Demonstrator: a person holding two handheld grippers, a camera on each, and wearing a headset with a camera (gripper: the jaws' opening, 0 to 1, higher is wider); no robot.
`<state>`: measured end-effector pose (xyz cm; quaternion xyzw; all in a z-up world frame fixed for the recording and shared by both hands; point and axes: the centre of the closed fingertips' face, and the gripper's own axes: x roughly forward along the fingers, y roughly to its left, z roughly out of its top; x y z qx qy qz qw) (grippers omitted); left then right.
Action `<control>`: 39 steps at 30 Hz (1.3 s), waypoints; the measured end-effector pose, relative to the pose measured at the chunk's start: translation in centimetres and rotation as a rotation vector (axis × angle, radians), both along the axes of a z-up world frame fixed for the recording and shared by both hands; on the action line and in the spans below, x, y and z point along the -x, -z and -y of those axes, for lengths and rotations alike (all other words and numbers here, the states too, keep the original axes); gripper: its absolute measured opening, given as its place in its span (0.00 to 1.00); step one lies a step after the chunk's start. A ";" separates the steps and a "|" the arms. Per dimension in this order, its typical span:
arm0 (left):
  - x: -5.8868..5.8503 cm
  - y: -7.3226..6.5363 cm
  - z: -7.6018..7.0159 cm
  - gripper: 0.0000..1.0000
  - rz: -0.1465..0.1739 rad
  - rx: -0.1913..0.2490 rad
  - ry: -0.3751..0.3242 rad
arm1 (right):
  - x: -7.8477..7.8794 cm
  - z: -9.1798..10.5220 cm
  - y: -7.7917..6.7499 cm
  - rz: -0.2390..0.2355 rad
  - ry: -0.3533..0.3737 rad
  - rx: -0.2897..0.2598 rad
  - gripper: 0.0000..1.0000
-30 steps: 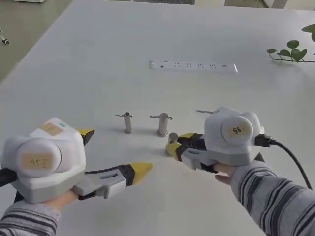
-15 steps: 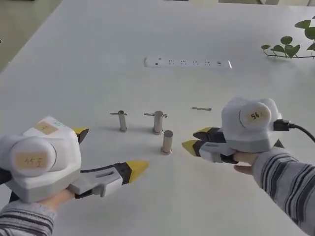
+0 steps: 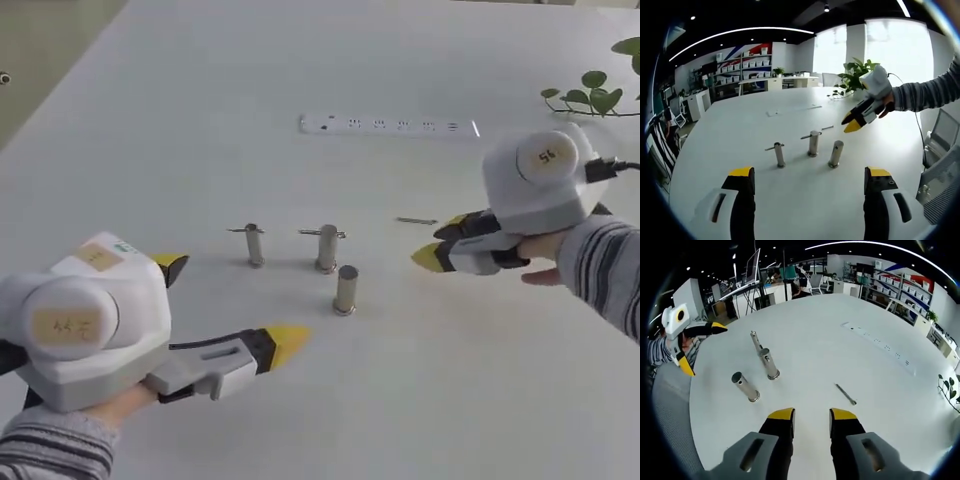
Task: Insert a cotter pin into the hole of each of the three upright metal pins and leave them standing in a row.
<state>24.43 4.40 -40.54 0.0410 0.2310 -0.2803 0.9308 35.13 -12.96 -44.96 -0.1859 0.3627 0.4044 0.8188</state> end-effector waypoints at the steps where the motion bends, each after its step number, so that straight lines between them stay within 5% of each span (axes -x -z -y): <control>1: 0.0 0.0 0.0 0.89 0.000 -0.001 0.000 | -0.1 0.0 0.1 -0.012 -0.010 0.010 0.23; 15: -0.6 0.7 -0.7 0.88 -0.009 0.001 -0.015 | -3.6 0.7 2.2 -0.056 -0.104 0.150 0.21; 23: -0.7 1.2 -1.0 0.88 -0.021 0.000 -0.027 | -5.1 1.9 3.7 -0.030 -0.144 0.253 0.15; 28: -0.5 1.6 -1.2 0.87 -0.031 0.001 -0.033 | -5.9 1.9 3.8 -0.026 -0.146 0.248 0.12; 39: -0.5 2.3 -1.0 0.86 -0.044 0.001 -0.009 | -5.6 1.8 4.2 -0.107 -0.147 0.217 0.03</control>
